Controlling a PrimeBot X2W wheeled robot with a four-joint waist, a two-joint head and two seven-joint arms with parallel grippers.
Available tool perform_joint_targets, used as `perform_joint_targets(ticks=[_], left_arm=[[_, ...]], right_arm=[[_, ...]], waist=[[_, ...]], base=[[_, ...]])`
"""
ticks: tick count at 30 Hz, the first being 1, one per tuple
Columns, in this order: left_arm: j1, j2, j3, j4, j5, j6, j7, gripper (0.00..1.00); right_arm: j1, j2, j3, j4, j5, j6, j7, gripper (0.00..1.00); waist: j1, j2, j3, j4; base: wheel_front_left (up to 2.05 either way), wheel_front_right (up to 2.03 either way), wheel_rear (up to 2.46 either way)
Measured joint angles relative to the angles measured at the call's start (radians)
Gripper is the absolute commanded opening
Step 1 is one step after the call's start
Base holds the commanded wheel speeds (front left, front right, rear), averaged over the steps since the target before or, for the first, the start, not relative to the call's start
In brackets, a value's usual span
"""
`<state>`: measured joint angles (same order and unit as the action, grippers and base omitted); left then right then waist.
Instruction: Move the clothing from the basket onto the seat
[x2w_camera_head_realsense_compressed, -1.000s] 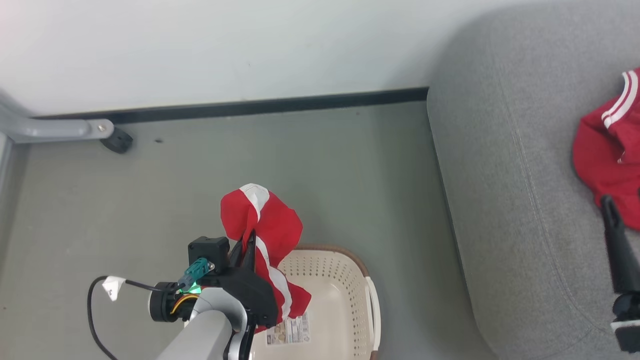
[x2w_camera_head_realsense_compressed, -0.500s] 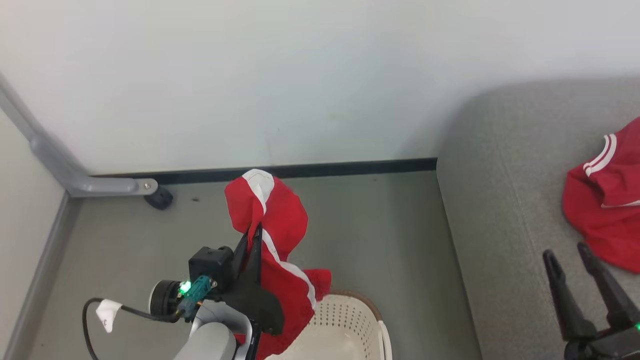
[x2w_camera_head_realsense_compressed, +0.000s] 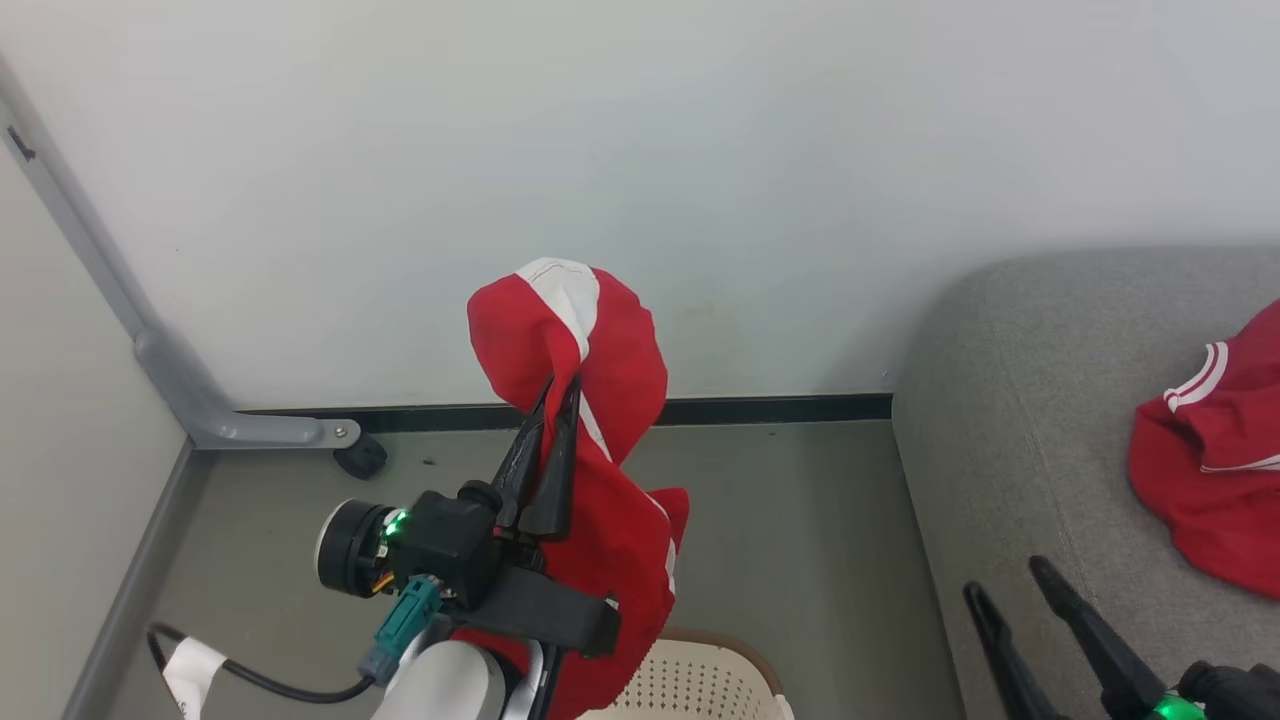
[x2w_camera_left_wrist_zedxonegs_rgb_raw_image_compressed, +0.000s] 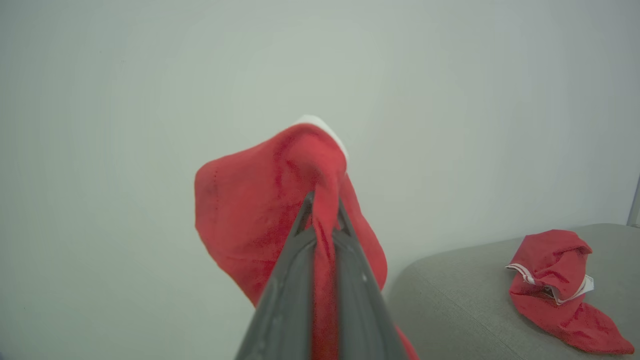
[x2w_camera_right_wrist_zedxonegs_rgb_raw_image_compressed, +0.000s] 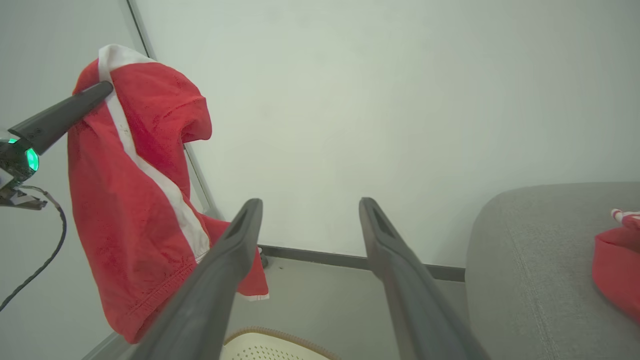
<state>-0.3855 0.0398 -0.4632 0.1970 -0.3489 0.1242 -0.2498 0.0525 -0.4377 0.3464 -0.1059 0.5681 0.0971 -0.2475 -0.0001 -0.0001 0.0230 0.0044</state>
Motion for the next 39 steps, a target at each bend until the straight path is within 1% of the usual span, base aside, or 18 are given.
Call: perform_joint_targets(ticks=[4, 5, 6, 7, 15, 18, 22, 32, 39], left_arm=[[-0.001, 0.002, -0.027, -0.072, 0.006, 0.0, 0.0, 0.0], [-0.001, 0.002, -0.027, -0.072, 0.006, 0.0, 0.0, 0.0], [-0.004, 0.001, -0.039, -0.095, 0.01, 0.0, 0.0, 0.0], [-0.004, 0.001, -0.039, -0.095, 0.01, 0.0, 0.0, 0.0], [-0.054, 0.004, -0.082, -0.162, 0.017, 0.0, 0.013, 0.0], [-0.063, 0.003, -0.096, -0.185, 0.017, 0.0, 0.029, 0.0], [-0.063, 0.004, -0.118, -0.209, 0.017, 0.0, 0.046, 0.0], [-0.063, 0.004, -0.163, -0.261, 0.033, 0.0, 0.086, 0.0], [-0.063, 0.006, -0.2, -0.316, 0.037, 0.0, 0.109, 0.0]], right_arm=[[-0.003, 0.018, 0.067, -0.03, -0.017, 0.007, 0.01, 1.0], [-0.003, 0.018, 0.067, -0.03, -0.017, 0.007, 0.01, 1.0], [-0.01, 0.028, 0.103, -0.043, -0.025, 0.009, 0.018, 1.0], [-0.01, 0.028, 0.103, -0.043, -0.025, 0.009, 0.018, 1.0], [-0.07, 0.063, 0.21, -0.057, -0.051, 0.018, 0.045, 1.0], [-0.099, 0.081, 0.245, -0.048, -0.054, 0.019, 0.054, 1.0], [-0.149, 0.101, 0.269, -0.031, -0.056, 0.022, 0.062, 1.0], [-0.233, 0.12, 0.325, 0.039, -0.056, 0.023, 0.079, 1.0], [-0.301, 0.135, 0.414, 0.086, -0.033, 0.024, 0.088, 1.0]], waist=[[0.0001, 0.0001, -0.012, 0.012], [0.0001, 0.0001, -0.012, 0.012], [0.0001, 0.0, -0.018, 0.018], [0.0001, 0.0, -0.018, 0.018], [0.0001, 0.0001, -0.035, 0.044], [0.0001, 0.0002, -0.039, 0.054], [0.0001, 0.0002, -0.042, 0.068], [0.0002, 0.0002, -0.046, 0.105], [0.0002, 0.0002, -0.045, 0.115]], base=[[0.0, 0.0, 0.0], [0.0, 0.0, 0.0], [0.0, 0.0, 0.0], [0.0, 0.0, 0.0], [0.0, 0.0, 0.0], [0.0, 0.0, 0.0], [0.0, 0.0, 0.0], [0.0, 0.0, 0.0], [0.0, 0.0, 0.0]])
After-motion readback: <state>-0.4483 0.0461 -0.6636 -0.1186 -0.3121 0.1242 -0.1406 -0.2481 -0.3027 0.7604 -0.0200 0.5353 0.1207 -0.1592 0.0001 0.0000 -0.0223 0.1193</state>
